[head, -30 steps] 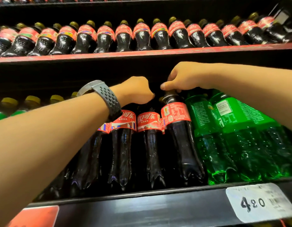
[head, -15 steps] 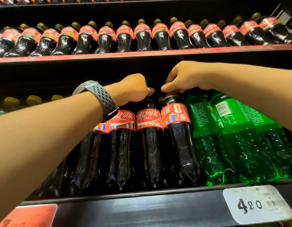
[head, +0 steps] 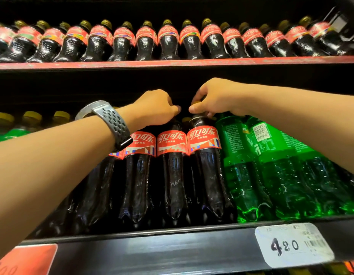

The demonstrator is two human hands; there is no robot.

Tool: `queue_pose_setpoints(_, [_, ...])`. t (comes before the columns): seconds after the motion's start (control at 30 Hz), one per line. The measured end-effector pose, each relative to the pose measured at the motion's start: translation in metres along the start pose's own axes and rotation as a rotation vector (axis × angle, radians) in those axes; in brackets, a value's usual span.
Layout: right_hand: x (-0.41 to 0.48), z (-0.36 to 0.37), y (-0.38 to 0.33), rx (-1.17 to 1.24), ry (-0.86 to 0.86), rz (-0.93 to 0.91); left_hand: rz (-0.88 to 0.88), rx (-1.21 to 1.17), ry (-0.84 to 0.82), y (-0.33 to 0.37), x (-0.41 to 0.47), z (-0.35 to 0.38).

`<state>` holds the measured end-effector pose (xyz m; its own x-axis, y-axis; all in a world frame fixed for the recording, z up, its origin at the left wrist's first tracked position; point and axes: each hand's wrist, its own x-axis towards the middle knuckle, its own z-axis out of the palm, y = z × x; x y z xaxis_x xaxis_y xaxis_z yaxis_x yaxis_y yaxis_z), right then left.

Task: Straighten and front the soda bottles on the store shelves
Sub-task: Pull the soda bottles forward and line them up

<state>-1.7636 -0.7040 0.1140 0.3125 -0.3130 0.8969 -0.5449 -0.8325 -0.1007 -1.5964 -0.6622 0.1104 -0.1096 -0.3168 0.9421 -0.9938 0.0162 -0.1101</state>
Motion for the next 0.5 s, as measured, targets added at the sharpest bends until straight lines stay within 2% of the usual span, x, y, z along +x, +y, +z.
queue_pose_setpoints(0.2, [-0.005,0.000,0.004,0.030,0.041,0.007,0.117,-0.133,0.237,0.017,-0.013,0.002])
queue_pose_setpoints(0.3, [-0.009,-0.009,0.011,0.113,0.159,0.049,0.199,-0.158,0.240,0.025,-0.019,0.010])
queue_pose_setpoints(0.4, [-0.015,-0.024,0.024,0.002,0.316,0.048,0.236,-0.150,0.185,0.026,-0.022,0.020])
queue_pose_setpoints(0.5, [-0.025,-0.035,0.035,-0.152,0.382,0.072,0.232,-0.199,0.218,0.027,-0.022,0.022])
